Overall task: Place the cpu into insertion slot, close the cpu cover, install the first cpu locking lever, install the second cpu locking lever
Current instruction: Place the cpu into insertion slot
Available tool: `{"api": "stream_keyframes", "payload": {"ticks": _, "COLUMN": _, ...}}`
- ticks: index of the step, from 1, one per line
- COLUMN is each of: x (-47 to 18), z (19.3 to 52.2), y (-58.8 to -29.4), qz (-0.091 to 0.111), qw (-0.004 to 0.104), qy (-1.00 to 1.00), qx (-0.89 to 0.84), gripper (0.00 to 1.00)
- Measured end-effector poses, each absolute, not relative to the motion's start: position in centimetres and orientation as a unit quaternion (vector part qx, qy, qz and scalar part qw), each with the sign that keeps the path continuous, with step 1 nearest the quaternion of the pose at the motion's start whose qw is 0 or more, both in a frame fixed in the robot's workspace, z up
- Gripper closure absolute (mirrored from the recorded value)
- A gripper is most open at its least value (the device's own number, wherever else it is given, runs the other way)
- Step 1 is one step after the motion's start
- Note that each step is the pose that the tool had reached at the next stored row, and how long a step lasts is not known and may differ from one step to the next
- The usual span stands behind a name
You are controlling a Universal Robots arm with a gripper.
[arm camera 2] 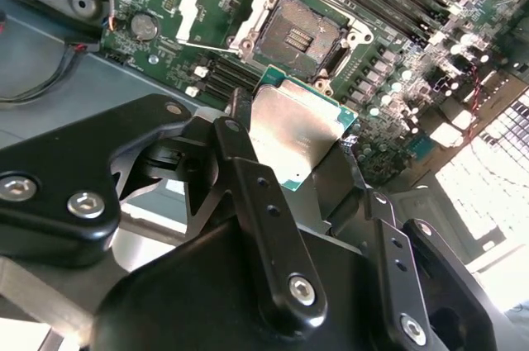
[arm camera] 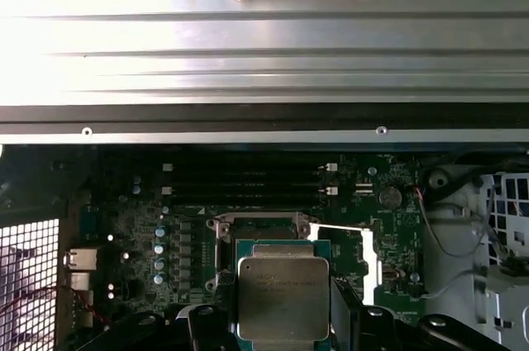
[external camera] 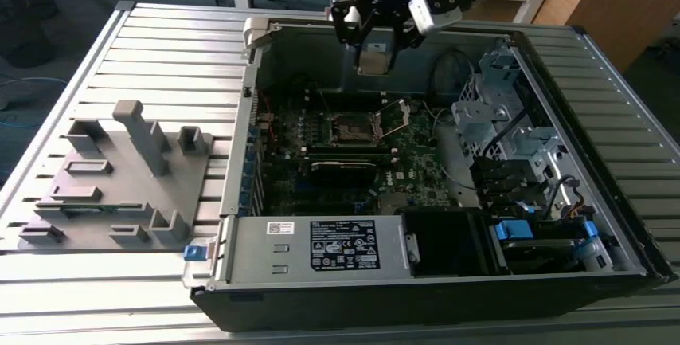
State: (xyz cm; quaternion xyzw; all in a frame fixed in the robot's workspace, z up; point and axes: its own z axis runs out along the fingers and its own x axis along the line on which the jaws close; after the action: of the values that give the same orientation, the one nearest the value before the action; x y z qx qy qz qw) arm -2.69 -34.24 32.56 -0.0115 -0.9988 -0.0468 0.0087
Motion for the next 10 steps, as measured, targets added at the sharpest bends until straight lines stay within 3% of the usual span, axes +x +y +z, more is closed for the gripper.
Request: {"api": "stream_keyframes", "payload": {"ticks": 10, "x": -3.2, "z": 30.8, "y": -34.4, "qz": -0.047, "qw": 0.009, "qy": -0.999, "qx": -0.008, "gripper": 0.46}}
